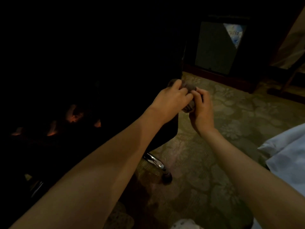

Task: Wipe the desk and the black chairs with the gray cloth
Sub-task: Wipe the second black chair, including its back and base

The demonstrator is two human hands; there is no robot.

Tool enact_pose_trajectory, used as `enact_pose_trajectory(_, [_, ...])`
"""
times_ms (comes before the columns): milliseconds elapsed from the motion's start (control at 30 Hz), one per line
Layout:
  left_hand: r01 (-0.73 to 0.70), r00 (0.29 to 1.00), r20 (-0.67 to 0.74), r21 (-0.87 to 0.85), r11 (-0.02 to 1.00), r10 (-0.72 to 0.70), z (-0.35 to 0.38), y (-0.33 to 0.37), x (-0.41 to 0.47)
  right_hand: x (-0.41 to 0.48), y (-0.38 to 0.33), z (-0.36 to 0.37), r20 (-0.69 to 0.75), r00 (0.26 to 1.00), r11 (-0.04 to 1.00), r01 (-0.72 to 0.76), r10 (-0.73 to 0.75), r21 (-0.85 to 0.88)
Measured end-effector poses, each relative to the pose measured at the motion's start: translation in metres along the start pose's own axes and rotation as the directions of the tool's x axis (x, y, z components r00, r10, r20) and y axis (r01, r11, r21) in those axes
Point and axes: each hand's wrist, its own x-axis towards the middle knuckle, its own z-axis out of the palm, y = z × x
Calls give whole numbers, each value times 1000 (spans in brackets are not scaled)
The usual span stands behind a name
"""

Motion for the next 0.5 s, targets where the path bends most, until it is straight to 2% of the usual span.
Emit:
enact_pose_trajectory(33, [-47, 999, 20, 26, 999, 47, 8, -1, -2, -1, 4, 9, 61, 998, 1000, -19, 19, 0])
enact_pose_trajectory(67, [-98, 995, 30, 62, 993, 96, 18, -2, -6, -6, 6, 18, 59, 998, 999, -26, 25, 23])
enact_pose_trajectory(133, [-163, 986, 0, 151, 975, 165, 34, -4, -16, -21, 10, 35, -29, 999, 997, 19, -17, 68])
enact_pose_trajectory(200, [-214, 975, -28, 162, 963, 221, 53, -3, -24, -39, 22, 54, -70, 993, 996, 92, -92, 8])
enact_pose_trajectory(333, [-188, 978, -65, 109, 976, 196, 91, 7, -48, -76, 43, 79, 19, 994, 993, 106, -105, -59])
enact_pose_trajectory(500, [-125, 988, 89, 9, 992, 124, 118, 19, -81, -115, 59, 99, 200, 975, 990, 113, -94, -89])
